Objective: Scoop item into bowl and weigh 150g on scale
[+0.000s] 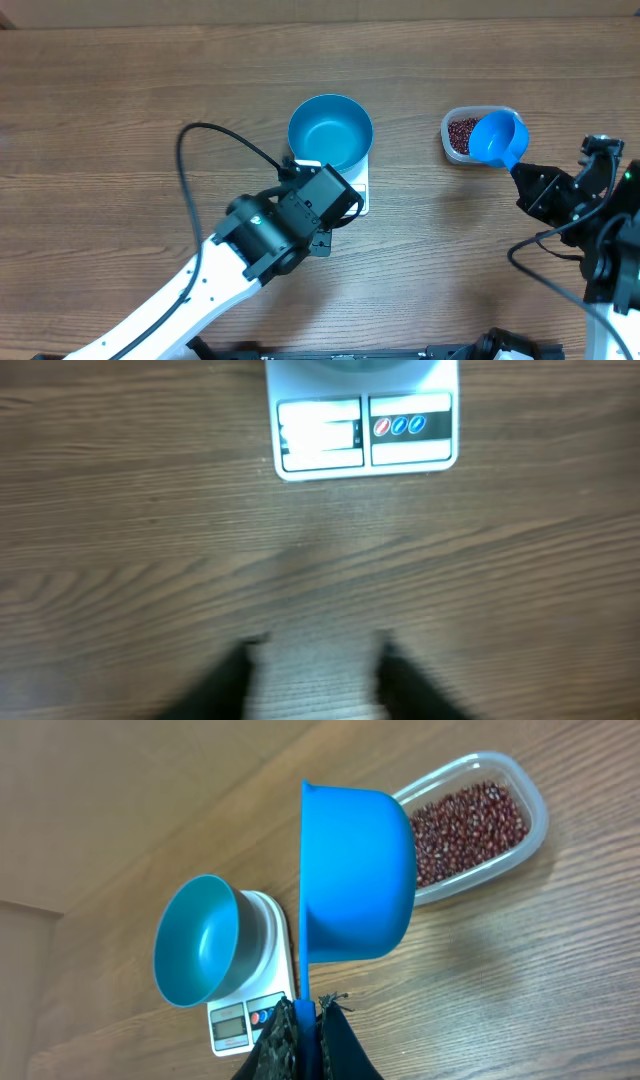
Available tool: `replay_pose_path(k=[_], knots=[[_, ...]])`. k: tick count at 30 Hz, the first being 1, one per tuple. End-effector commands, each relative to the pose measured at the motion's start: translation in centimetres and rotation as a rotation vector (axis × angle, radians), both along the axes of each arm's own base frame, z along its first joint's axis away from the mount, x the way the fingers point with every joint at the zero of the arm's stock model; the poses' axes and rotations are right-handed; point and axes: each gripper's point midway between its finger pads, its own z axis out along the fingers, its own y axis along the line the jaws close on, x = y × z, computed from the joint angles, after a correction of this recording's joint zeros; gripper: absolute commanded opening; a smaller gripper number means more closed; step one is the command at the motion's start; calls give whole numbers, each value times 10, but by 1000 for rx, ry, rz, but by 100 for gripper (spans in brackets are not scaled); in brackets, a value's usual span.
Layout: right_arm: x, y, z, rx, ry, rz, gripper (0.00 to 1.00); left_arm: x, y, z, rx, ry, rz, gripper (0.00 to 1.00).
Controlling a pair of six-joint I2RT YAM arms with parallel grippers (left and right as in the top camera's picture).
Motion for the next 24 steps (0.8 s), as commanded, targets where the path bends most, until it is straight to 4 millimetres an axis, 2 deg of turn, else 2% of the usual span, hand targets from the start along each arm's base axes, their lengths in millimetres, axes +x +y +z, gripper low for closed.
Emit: replay_pose_path(k=[1, 6, 10, 12, 17, 24], knots=[[12, -5, 16, -29, -32, 22, 4, -3, 2, -34, 54, 48, -22, 4], [23, -12, 24, -90, -47, 42, 4, 7, -21, -45, -14, 45, -38, 4], [28, -21, 26, -118, -35, 11, 4, 30, -47, -50, -32, -33, -155, 4], [32, -32, 23, -152, -7, -25, 4, 37, -54, -66, -13, -18, -168, 4], [42, -47, 17, -217, 54, -32, 4, 45, -60, -98, 41, 20, -175, 4], [53, -51, 13, -230, 63, -16, 4, 61, -69, -118, 61, -10, -165, 4]])
